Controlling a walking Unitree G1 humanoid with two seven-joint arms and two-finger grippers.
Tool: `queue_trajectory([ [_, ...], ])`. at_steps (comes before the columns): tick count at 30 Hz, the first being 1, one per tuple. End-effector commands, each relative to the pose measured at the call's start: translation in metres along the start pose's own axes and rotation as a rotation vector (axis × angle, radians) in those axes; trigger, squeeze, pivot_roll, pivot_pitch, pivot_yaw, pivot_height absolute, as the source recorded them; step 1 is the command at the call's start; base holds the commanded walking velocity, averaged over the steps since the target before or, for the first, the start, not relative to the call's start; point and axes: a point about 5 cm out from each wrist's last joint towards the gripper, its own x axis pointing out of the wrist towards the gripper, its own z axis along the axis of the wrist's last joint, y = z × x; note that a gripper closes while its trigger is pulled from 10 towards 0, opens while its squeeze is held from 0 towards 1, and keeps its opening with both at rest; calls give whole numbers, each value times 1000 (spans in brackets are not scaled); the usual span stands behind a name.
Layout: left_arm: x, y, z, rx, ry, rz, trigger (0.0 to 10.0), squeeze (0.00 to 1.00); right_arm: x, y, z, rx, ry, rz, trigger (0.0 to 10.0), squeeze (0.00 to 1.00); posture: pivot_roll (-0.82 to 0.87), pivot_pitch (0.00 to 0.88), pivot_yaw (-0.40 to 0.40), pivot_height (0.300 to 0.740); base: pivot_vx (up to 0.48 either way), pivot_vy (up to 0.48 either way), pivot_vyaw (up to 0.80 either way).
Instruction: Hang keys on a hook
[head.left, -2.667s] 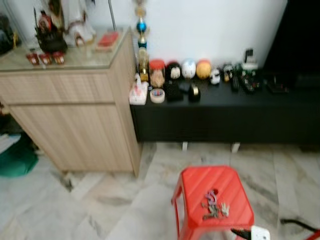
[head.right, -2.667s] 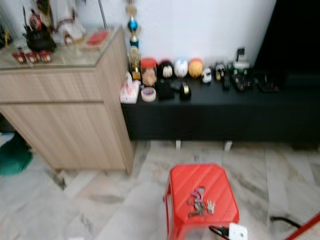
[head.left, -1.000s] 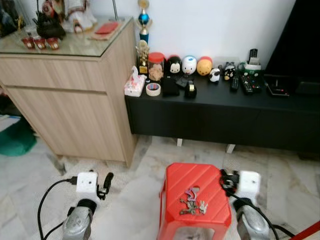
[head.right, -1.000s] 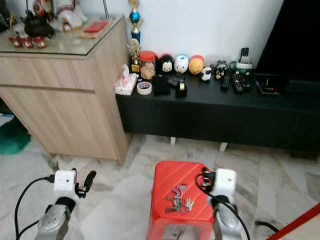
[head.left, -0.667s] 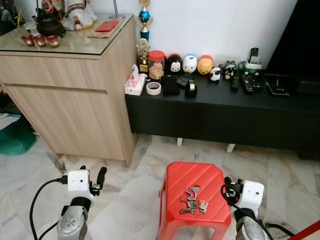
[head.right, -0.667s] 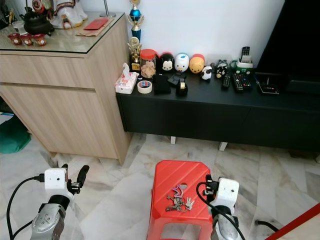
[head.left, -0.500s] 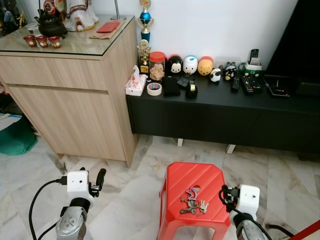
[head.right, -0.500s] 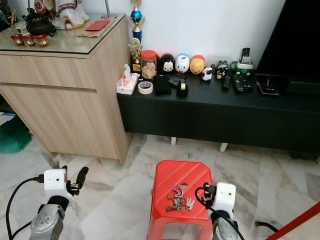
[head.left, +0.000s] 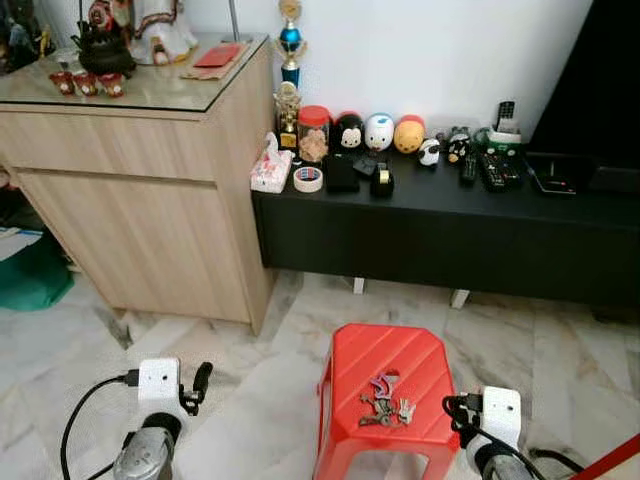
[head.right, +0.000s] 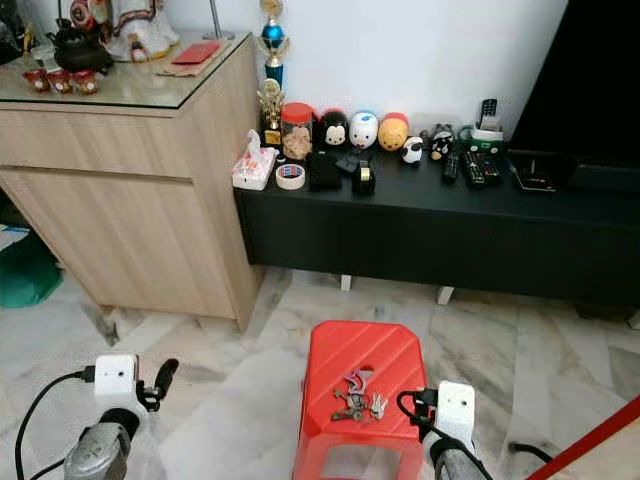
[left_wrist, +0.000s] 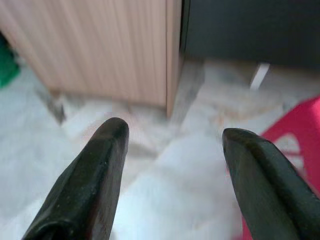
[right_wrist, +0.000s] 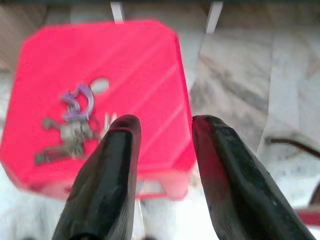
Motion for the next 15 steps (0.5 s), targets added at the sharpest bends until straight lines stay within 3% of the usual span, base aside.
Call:
queue_trajectory([
  [1,-3,2,-11,7,74,4,10000,0,0,-1,-5,-3,41,1,10000,0,39,0,-23,696,0,0,0],
  [8,-22,1,-49,11,287,33,10000,0,-6,6,-32,-85,236,35,10000,0,42,0,-20,691,0,0,0],
  [15,-27,-5,-59,-2,330,38,10000,0,-12,3,-44,-69,283,16,10000,0,49,0,-26,646,0,0,0],
])
